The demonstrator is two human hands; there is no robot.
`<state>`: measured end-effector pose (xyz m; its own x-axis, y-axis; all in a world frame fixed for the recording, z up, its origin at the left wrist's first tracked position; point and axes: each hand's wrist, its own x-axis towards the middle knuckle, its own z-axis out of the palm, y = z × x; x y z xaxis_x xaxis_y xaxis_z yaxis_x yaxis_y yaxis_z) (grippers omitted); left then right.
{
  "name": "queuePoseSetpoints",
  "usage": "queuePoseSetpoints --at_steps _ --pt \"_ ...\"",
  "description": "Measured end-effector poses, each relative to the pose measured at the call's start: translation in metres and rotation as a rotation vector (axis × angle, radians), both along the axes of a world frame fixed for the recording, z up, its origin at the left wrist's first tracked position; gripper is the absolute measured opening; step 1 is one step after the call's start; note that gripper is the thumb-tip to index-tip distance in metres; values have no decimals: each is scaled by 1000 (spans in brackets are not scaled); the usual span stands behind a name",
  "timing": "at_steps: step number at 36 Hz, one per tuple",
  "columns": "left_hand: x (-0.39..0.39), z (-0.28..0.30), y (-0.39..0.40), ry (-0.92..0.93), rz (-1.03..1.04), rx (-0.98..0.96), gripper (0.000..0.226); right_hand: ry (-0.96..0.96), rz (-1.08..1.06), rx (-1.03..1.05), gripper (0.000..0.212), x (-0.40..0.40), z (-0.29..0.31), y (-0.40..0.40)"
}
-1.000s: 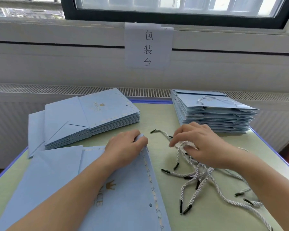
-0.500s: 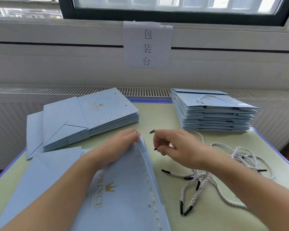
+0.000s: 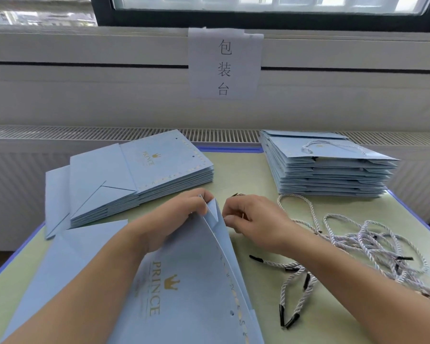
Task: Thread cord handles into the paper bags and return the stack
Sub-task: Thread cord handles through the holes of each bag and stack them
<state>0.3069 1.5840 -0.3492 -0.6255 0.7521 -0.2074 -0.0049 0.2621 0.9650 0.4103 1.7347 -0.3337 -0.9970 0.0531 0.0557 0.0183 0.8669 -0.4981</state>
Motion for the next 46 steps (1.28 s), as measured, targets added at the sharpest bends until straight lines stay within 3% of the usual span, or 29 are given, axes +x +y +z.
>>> queuePoseSetpoints --at_steps 5,10,19,25,34,40,46 --pt "-5 -3 2 9 -6 10 33 -84 62 -56 23 7 2 -5" --pt "-7 -4 -1 3 -19 17 36 -59 76 -298 16 5 -4 -3" --pt "-2 -1 -4 -24 -10 47 43 75 28 -108 12 7 -4 -6" --pt "3 4 -6 -49 -17 60 50 20 6 -370 24 6 -7 -8" --pt "8 9 -7 -60 -23 66 50 24 -8 -438 17 2 -15 -17" --pt "9 10 -7 -71 -33 78 32 19 -20 -631 10 6 -10 -21" --pt "8 10 -6 -89 -32 93 21 -27 -95 -830 18 6 -9 -16"
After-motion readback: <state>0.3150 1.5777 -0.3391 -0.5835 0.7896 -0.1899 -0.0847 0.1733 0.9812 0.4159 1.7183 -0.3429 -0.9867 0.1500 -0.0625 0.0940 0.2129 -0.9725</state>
